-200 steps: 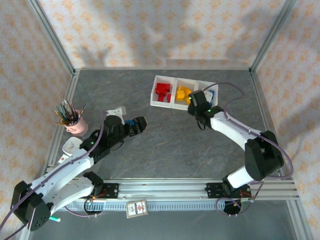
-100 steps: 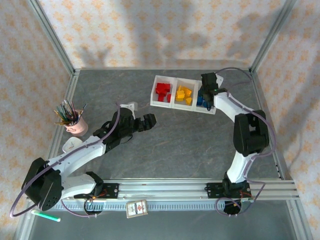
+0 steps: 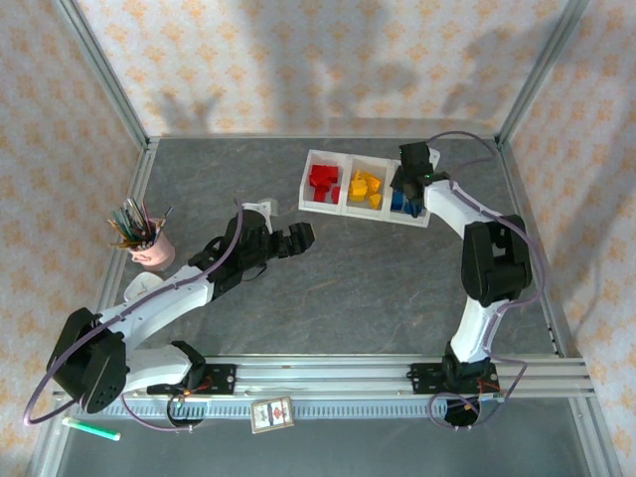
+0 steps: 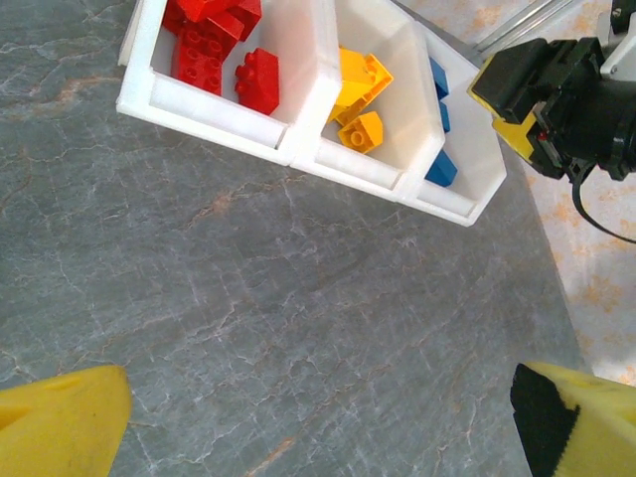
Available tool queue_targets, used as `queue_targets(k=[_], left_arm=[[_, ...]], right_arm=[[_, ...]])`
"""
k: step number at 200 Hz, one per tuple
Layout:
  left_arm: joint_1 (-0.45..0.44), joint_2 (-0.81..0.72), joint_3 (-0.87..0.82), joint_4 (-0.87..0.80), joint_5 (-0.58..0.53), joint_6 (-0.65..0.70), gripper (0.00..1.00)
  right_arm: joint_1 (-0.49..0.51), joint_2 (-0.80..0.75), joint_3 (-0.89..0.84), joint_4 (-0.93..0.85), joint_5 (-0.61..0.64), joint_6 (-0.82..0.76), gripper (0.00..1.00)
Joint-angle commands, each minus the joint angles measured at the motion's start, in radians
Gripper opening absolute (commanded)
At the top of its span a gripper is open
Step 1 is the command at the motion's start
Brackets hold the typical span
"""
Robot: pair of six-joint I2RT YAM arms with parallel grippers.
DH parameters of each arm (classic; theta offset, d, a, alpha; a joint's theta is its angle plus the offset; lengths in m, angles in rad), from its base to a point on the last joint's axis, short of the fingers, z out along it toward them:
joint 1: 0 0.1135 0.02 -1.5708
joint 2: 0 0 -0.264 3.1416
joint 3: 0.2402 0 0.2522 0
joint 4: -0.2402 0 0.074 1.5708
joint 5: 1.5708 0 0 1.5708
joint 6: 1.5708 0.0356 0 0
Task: Sort the legos into containers by color
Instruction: Place the lego in the container, then pick up the lego from the middle-left of the table.
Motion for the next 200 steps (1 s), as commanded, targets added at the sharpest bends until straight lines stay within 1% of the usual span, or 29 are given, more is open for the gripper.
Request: queue_targets(k=[1,26,59,109,134,158,176,200], left_arm=[[-0.006,-0.052,0.016,0.005,-0.013,0.018,0.99],[-0.006,-0.113,-0.002,-0.029,-0.047,0.018,0.99],[-0.005,-0.210,-0.032,-0.093,-0.106,0.008,0.99],[-0.005,-0.388,-0.096,-0.215,-0.205,-0.032,0.99],[-0.005,-0.485,-0.129,-0.288,-0.269,-0.067,0.99],[-0.005,-0.553,-0.135,-0.360,-0.323,-0.093,0.99],[-0.005,-0.590,-0.133,-0.405,-0.360,-0.111,0.99],[-0.005,-0.623,-0.129,-0.450,-0.397,-0.131,0.99]], right_arm=[[0.048,-0.107,-0.056,-0.020,-0.005,-0.010,0.60],[0.104,-0.191,-0.128,-0.020,-0.018,-0.003,0.65],[0.186,-0.282,-0.206,-0.033,-0.027,0.014,0.70],[0.353,-0.341,-0.279,-0.030,-0.049,0.011,0.76],[0.444,-0.328,-0.305,0.014,-0.051,0.009,0.80],[0.535,-0.283,-0.305,0.070,-0.059,-0.017,0.82],[0.605,-0.226,-0.276,0.100,-0.056,-0.054,0.85],[0.677,-0.113,-0.190,0.106,-0.070,-0.108,0.86]])
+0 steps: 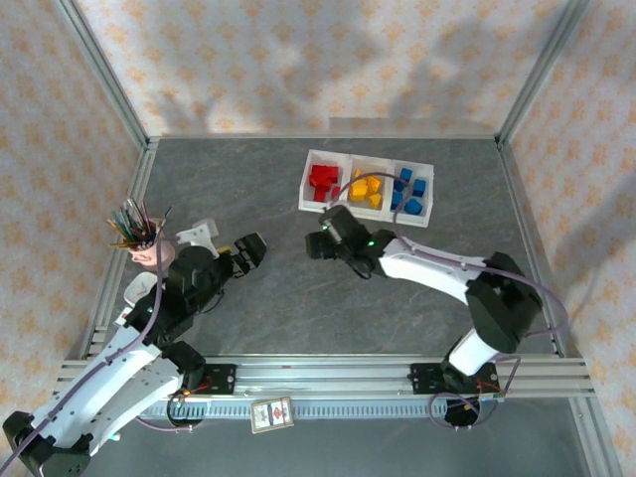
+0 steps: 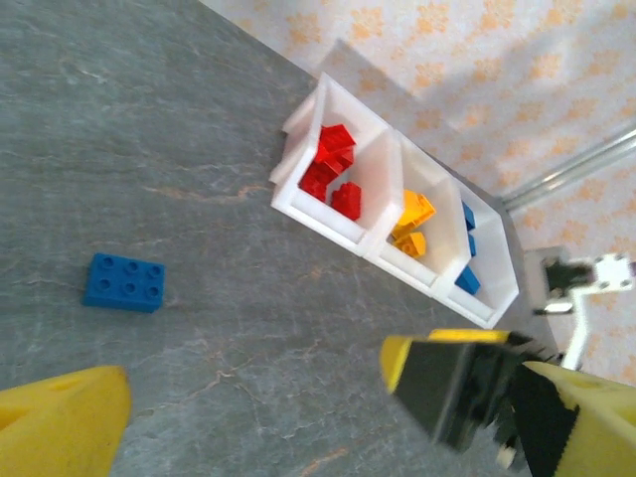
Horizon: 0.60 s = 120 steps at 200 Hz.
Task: Sort the legos into containers by color
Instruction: Pick up the lego from the middle-left of the table.
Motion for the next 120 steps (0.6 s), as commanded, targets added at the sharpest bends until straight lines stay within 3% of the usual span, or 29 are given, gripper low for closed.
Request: queue_targets(k=[1,31,120], left_arm=[[-0.005,-0.030,-0.005,-0.094,-0.081,-0.038,0.99],[-0.003,-0.053,0.002,-0.142,-0.124,-0.052,0.99],[-0.002,-0.102,0.016,-0.199,-0.183,-0.049,0.99]], right_arm=[[0.061,0.098,0.084,0.041,-0.002,-0.076,0.86],[0.110,0.236,0.194,0.067,-0.039,-0.168,0.87],[0.116,0.562,0.532,-0.024,-0.086,-0.318,0.87]])
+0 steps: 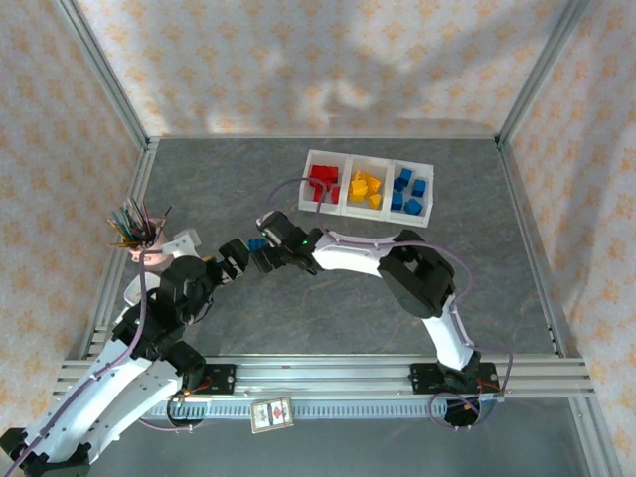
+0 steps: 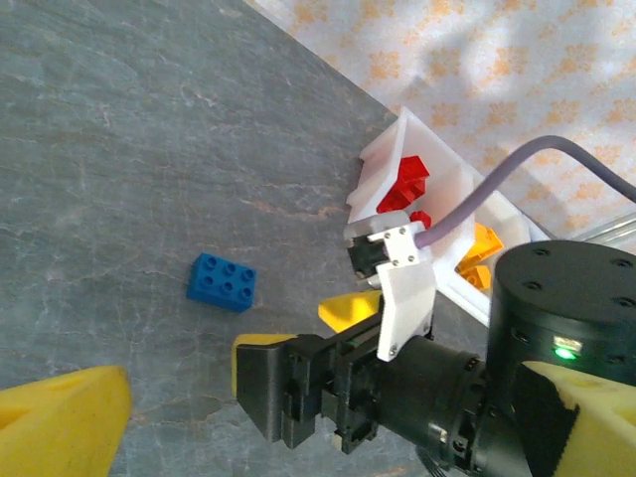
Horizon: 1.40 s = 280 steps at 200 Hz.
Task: Sort the legos into containers by color
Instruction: Pick up the lego from the middle-left of the table.
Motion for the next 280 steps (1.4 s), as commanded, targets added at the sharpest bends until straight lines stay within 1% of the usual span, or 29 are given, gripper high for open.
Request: queue_targets(k=[1,20,66,103,139,195,248,280], left_arm=[[-0.002,-0.012,0.016,-0.037,-0.047,-0.003,0.99],[-0.002,-0.014,0.014,-0.039,-0.053,-0.003,0.99],[-0.002,-0.016,0.016,-0.044,-0.062,0.000,0.99],[-0.002,-0.011,0.011,-0.037,-0.058,-0.003,0.99],[-0.001,-0.005,0.014,-0.032,-0.059,-0.003,0.99],[-0.001,-0.003,0.009,-0.028,-0.055,-0.006,0.99],[-0.001,-0.009,0.011,-0.028,-0.050,-0.009,0.99],[-0.001,-0.018,0.013,-0.034,-0.050,-0.010,0.99]], right_arm=[[0.002,0.068,0.100,-0.051,0.003,-0.055,0.87],[0.002,0.127,0.170,-0.082,0.027,-0.063,0.87],[-0.001,0.221,0.287,-0.128,0.032,-0.083,0.87],[-0.012,0.274,0.356,-0.151,0.033,-0.062,0.84],[-0.026,0.316,0.420,-0.176,0.028,-0.049,0.76],[-0.026,0.345,0.461,-0.191,-0.003,-0.057,0.57],[-0.026,0.313,0.426,-0.198,-0.004,-0.060,0.41],[-0.021,0.246,0.346,-0.172,0.000,-0.043,0.39]])
